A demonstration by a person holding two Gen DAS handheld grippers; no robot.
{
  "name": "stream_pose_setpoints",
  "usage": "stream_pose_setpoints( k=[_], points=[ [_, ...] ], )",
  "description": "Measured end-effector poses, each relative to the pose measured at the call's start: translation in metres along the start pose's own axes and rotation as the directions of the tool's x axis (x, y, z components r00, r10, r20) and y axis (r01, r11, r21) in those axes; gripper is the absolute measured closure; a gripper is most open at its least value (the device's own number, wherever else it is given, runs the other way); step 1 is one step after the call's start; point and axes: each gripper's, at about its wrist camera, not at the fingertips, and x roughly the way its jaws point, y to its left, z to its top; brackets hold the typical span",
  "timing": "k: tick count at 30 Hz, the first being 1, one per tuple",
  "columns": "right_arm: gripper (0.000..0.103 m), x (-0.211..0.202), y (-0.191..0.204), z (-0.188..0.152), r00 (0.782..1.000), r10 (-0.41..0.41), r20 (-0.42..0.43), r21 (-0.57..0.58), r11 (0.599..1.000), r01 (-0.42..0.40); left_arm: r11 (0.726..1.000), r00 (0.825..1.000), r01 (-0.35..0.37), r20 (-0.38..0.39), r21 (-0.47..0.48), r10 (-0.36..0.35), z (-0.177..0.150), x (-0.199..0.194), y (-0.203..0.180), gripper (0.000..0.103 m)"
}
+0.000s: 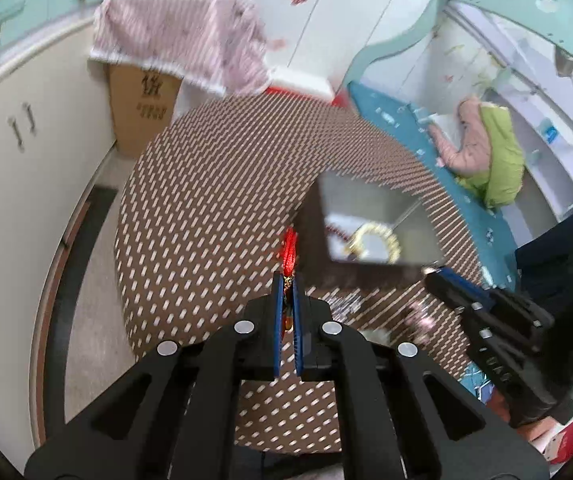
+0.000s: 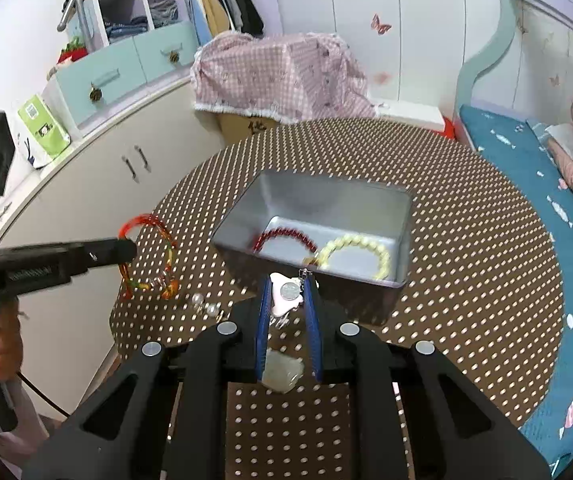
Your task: Organize jewelry
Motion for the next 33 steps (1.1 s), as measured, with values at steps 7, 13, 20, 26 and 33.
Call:
stream_pose_setpoints(
  k=[7, 13, 20, 26, 33],
  points=[
    [0.088, -0.008, -0.013, 0.018, 0.998, -0.028, 0.065, 0.005, 1.0, 0.028, 0.994, 0.992, 0.079, 0.097, 0.078, -0.086, 0.036, -0.015, -0.036, 0.098],
    [0.088, 0.003, -0.022, 0.032, 0.997, -0.039, 0.07, 0.018, 0.999, 0.038, 0.983, 0.983, 0.162, 0.073, 0.088, -0.168, 0.058, 0.012, -0.056, 0.098],
    [0.088, 0.026, -0.037, 0.037, 0.999, -0.03, 0.027, 0.041, 0.999, 0.029, 0.974, 0.975, 0.217, -0.06, 0.065, -0.214, 0.063, 0.076, -0.062, 0.098],
    [0.087, 0.038, -0.041, 0.037, 1.0, -0.028, -0.004, 0.046, 0.999, 0.028, 0.985, 0.983, 0.155, -0.115, 0.074, -0.146, 0.064, 0.1, -0.061, 0.095],
    [0.079, 0.036, -0.044, 0.037, 0.999, -0.032, -0.01, 0.049, 0.998, 0.033, 0.991, 0.987, 0.099, -0.135, 0.089, -0.086, 0.05, 0.105, -0.054, 0.071]
  ],
)
